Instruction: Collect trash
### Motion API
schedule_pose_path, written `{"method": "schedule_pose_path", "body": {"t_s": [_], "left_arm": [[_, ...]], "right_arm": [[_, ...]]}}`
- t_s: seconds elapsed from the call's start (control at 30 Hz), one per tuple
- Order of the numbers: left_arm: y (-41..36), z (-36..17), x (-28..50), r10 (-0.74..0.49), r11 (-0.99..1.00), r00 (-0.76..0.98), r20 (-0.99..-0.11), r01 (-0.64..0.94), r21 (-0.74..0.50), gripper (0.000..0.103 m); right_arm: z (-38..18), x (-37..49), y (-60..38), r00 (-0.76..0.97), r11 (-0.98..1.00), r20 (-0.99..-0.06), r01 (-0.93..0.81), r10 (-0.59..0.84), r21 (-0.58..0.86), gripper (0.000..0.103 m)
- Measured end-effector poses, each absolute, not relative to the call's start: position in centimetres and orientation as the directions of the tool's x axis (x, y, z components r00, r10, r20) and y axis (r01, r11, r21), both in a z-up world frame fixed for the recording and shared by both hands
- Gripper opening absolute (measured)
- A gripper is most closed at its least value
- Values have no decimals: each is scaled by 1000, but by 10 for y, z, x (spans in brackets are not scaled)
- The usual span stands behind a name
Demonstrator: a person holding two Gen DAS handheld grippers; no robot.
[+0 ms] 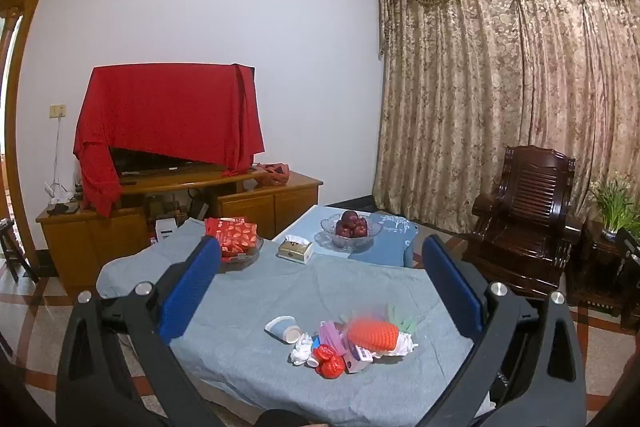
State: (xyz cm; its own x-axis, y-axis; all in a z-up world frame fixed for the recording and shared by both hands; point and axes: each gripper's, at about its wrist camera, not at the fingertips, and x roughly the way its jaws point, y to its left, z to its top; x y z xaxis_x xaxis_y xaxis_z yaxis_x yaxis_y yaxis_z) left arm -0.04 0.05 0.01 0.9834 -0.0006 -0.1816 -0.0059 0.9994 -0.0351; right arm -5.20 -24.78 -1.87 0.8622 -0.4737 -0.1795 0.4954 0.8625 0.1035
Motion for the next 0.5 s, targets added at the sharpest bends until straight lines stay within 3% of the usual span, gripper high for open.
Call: {"method": "schedule_pose_path", "body": {"t_s": [0.5], "left_arm": [[1, 0, 0, 1, 1000, 981, -192, -7, -29, 98]], "right_arm": [[-18, -50, -248, 861, 861, -184, 497, -474, 105, 97]]}}
